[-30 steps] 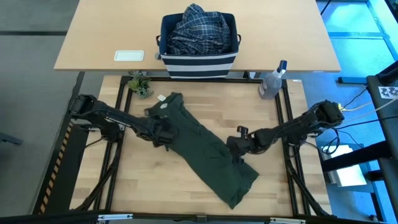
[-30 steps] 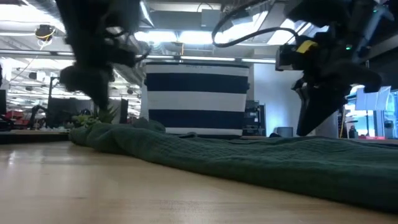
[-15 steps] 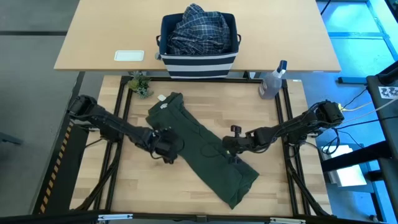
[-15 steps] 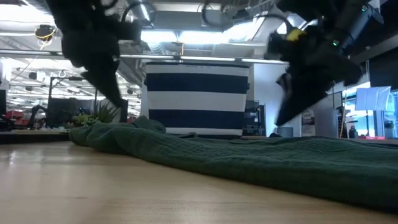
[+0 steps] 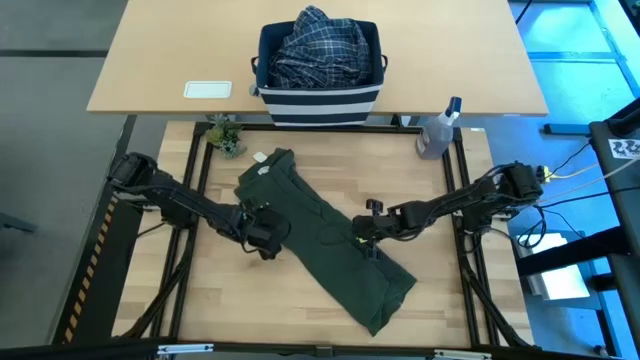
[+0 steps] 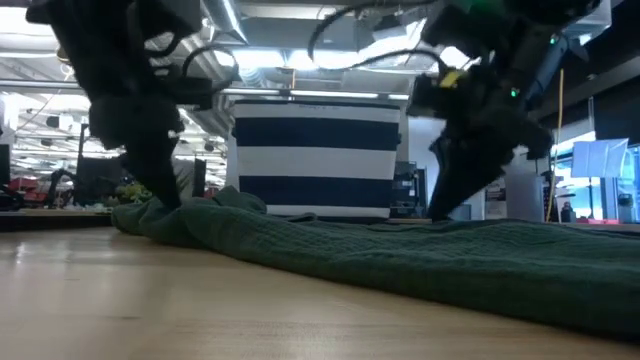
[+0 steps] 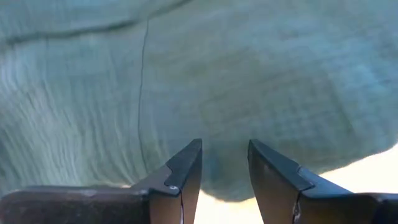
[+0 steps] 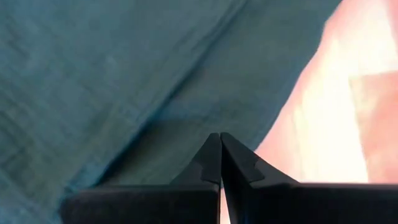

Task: Fold Laundry from Bin
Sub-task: Fold the green polo shirt

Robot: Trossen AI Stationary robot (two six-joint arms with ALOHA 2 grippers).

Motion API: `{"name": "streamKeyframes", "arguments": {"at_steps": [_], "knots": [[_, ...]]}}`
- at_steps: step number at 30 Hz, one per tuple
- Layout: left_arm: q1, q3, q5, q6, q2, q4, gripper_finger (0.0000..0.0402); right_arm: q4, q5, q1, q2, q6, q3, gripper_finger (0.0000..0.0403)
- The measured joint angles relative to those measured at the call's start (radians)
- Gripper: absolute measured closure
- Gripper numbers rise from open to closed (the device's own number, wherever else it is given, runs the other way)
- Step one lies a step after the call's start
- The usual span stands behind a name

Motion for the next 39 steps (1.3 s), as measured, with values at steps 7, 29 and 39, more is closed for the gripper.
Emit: {"name": "streamKeyframes", "arguments": {"at_steps": [7, 29, 39], "knots": [[0.069, -0.064, -0.001, 0.000, 0.000, -0.010, 0.0278, -0.074, -0.035, 0.007, 0.044, 0.043, 0.000, 0.0402], [0.379, -0.109, -0.071, 0.536, 0.000, 0.162, 0.0278, 0.154, -0.108, 0.294, 0.044, 0.369, -0.001, 0.0402], [0.503, -0.109, -0.148, 0.759, -0.001, 0.185, 0.0278, 0.152, -0.069, 0.284, 0.044, 0.304, -0.001, 0.0402]]}}
